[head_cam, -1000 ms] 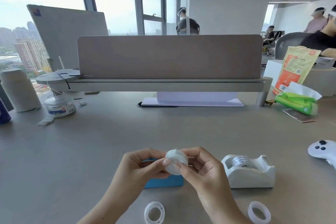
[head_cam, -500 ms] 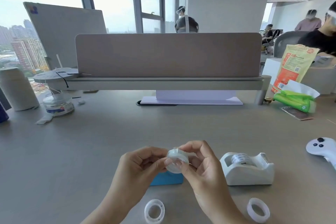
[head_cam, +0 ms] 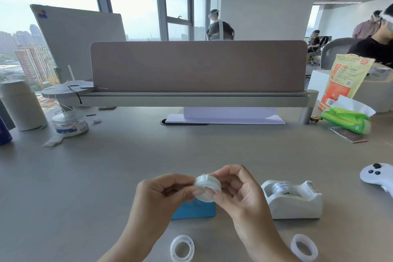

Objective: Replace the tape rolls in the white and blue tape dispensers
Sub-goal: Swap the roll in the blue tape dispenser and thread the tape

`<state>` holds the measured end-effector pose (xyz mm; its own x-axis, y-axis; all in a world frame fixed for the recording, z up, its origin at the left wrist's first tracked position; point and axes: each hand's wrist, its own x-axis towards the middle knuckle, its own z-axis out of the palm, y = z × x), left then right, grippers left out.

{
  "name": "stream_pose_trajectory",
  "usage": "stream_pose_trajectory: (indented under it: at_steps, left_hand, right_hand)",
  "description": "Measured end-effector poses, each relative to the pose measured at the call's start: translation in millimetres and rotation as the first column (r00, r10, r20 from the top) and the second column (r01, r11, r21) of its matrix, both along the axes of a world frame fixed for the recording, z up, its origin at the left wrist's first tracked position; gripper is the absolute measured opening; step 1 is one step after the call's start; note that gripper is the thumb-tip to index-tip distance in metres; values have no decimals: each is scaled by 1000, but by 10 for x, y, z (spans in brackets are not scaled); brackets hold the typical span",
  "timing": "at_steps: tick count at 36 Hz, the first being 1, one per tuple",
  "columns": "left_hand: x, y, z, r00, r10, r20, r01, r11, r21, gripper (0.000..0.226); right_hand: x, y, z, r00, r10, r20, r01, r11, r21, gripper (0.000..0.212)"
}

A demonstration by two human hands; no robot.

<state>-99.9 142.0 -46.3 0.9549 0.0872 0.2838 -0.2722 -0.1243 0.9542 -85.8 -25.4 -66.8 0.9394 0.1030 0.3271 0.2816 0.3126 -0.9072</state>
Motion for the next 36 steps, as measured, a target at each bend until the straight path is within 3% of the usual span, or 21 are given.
stream_pose_trajectory:
  at_steps: [5, 15, 26, 31, 36]
  left_hand:
    - [10, 23, 8, 999, -39, 2, 39, 999, -25, 17]
    - [37, 40, -9, 996, -87, -9, 87, 995, -57, 15]
    - [73, 36, -56, 990, -126, -60, 119, 987, -110, 19]
    - [49, 68, -14, 992, -114, -45, 110, 992, -68, 21]
    - [20, 64, 81, 994, -112, -22, 109, 991, -78, 18]
  right_hand:
    - [5, -37, 31, 998, 45, -41, -43, 998, 52, 64]
    - [3, -90, 93, 993, 112, -24, -111, 994, 19, 51]
    - [-41, -72, 131, 994, 89, 63, -76, 979, -188, 41]
    - [-78, -53, 174, 992, 75, 102, -40, 951, -306, 25]
    - [-77, -1, 223, 993, -8, 116, 37, 968, -250, 21]
